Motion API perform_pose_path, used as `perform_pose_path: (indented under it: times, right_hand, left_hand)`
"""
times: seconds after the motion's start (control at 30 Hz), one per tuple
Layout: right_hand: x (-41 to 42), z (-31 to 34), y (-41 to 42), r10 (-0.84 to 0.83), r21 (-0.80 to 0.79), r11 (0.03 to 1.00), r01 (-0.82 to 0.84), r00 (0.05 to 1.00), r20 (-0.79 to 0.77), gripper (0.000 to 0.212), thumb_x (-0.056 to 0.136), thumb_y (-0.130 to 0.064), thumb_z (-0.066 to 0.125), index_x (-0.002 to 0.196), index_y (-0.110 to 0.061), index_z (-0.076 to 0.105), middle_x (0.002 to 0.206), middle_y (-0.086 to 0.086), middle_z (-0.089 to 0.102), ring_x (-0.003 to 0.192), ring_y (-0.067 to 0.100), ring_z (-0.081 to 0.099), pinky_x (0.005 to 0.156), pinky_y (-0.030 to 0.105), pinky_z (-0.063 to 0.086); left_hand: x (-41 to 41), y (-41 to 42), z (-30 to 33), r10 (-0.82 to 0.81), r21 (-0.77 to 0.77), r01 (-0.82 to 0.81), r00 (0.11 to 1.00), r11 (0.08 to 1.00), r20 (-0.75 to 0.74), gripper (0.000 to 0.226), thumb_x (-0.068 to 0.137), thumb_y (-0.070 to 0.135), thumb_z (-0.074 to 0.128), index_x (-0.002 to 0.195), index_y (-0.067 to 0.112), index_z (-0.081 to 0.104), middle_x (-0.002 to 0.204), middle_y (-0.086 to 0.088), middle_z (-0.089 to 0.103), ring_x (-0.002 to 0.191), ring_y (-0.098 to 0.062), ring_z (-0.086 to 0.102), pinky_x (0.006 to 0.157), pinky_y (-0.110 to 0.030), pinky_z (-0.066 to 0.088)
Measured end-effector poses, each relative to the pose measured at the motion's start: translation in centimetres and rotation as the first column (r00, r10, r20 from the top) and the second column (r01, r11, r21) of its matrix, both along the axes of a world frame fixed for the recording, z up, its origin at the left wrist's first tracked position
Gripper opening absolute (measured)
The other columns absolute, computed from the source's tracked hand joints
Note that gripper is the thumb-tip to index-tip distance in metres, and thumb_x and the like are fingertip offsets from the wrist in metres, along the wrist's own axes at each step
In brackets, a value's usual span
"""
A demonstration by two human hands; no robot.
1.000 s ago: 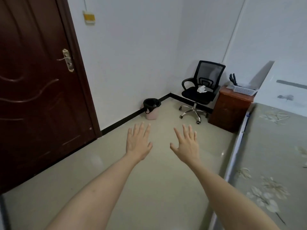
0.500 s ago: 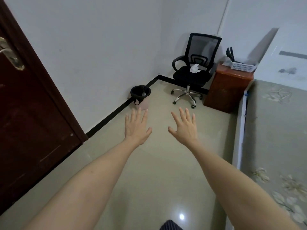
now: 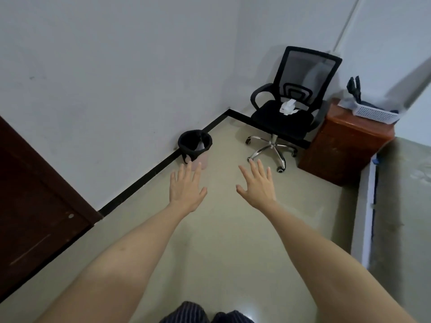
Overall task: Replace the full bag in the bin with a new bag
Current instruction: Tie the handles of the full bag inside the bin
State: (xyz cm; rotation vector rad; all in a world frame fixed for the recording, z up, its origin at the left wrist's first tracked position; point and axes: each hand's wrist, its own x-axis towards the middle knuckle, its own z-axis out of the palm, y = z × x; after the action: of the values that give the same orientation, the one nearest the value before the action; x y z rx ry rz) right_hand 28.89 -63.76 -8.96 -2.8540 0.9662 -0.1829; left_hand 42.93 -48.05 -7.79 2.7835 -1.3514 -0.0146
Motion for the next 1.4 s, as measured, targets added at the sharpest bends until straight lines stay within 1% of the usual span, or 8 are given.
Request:
perform_pose_path:
  times: [0.5, 0.63, 0.77, 0.87, 1.0, 1.2, 1.3, 1.4]
  right_hand:
    - [23.3, -4.1, -27.0, 0.106, 0.081, 0.992, -0.102, 0.994, -0.042, 0.058, 0.089, -0.036, 0.045, 0.142, -0.022, 0.028, 0.155, 0.011, 0.018, 0.145, 0.030, 0.005, 0.116, 0.049, 0.006]
    - [28.5, -4.4, -33.5, 0.160, 0.091, 0.983, -0.157, 0.987, -0.028, 0.055, 0.088, -0.035, 0.046, 0.140, -0.021, 0.031, 0.154, 0.012, 0.021, 0.144, 0.030, 0.008, 0.115, 0.049, 0.008]
    - [32.8, -5.9, -40.5, 0.267, 0.092, 0.961, -0.260, 0.960, -0.080, 0.055, 0.088, -0.033, 0.047, 0.140, -0.020, 0.031, 0.153, 0.012, 0.020, 0.144, 0.030, 0.009, 0.116, 0.050, 0.009]
    - [37.1, -7.3, -46.7, 0.434, 0.094, 0.901, -0.424, 0.883, -0.178, 0.058, 0.089, -0.033, 0.046, 0.143, -0.023, 0.026, 0.156, 0.012, 0.014, 0.144, 0.031, 0.006, 0.117, 0.050, 0.005]
    - [43.7, -8.1, -54.3, 0.617, 0.108, 0.783, -0.613, 0.741, -0.265, 0.058, 0.090, -0.031, 0.045, 0.143, -0.022, 0.024, 0.157, 0.013, 0.012, 0.145, 0.032, 0.005, 0.116, 0.051, 0.006]
    - [51.8, -9.2, -60.7, 0.824, 0.133, 0.544, -0.829, 0.497, -0.274, 0.058, 0.082, -0.024, 0.058, 0.136, -0.014, 0.041, 0.148, 0.020, 0.033, 0.140, 0.037, 0.025, 0.111, 0.058, 0.020]
    - [54.3, -10.7, -61.5, 0.864, 0.121, 0.463, -0.878, 0.418, -0.280, 0.058, 0.065, -0.024, 0.073, 0.119, -0.015, 0.058, 0.129, 0.019, 0.057, 0.122, 0.039, 0.051, 0.091, 0.061, 0.046]
    - [56.4, -12.6, -61.3, 0.893, 0.182, 0.412, -0.893, 0.356, -0.275, 0.054, 0.068, -0.023, 0.067, 0.121, -0.015, 0.057, 0.132, 0.018, 0.055, 0.124, 0.039, 0.049, 0.094, 0.059, 0.043]
  left_hand:
    - [23.6, -26.5, -4.5, 0.047, 0.033, -0.046, 0.999, 0.998, -0.019, 0.067, 0.091, 0.045, 0.036, 0.146, 0.016, 0.011, 0.154, -0.013, 0.019, 0.139, -0.032, 0.020, 0.111, -0.049, 0.020]
    - [28.4, -33.1, -5.0, 0.048, 0.038, -0.046, 0.997, 0.998, -0.066, 0.065, 0.082, 0.046, 0.038, 0.136, 0.011, 0.038, 0.137, -0.020, 0.048, 0.123, -0.039, 0.047, 0.096, -0.055, 0.042]
    - [32.0, -39.6, -6.1, 0.087, 0.033, -0.083, 0.987, 0.996, -0.134, 0.069, 0.084, 0.038, 0.052, 0.142, 0.011, 0.027, 0.146, -0.020, 0.035, 0.132, -0.039, 0.034, 0.105, -0.055, 0.030]
    - [34.4, -44.8, -7.5, 0.182, 0.000, -0.183, 0.973, 0.983, -0.142, 0.069, 0.086, 0.038, 0.050, 0.144, 0.012, 0.021, 0.149, -0.019, 0.029, 0.137, -0.038, 0.027, 0.109, -0.054, 0.024]
    - [36.6, -49.9, -10.1, 0.412, 0.001, -0.419, 0.892, 0.908, -0.186, 0.068, 0.083, 0.038, 0.055, 0.141, 0.011, 0.030, 0.144, -0.021, 0.039, 0.132, -0.040, 0.036, 0.105, -0.056, 0.032]
    - [36.6, -55.8, -11.7, 0.664, 0.049, -0.669, 0.720, 0.741, -0.203, 0.073, 0.074, 0.045, 0.066, 0.136, 0.014, 0.041, 0.137, -0.017, 0.050, 0.123, -0.036, 0.050, 0.098, -0.051, 0.042]
    - [36.6, -56.6, -12.6, 0.698, 0.142, -0.684, 0.698, 0.716, -0.158, 0.078, 0.059, 0.047, 0.078, 0.125, 0.011, 0.055, 0.121, -0.017, 0.063, 0.107, -0.035, 0.062, 0.082, -0.050, 0.053]
    - [37.9, -56.8, -13.1, 0.723, 0.147, -0.708, 0.678, 0.691, -0.130, 0.075, 0.058, 0.048, 0.076, 0.122, 0.012, 0.058, 0.118, -0.015, 0.066, 0.104, -0.034, 0.064, 0.079, -0.050, 0.054]
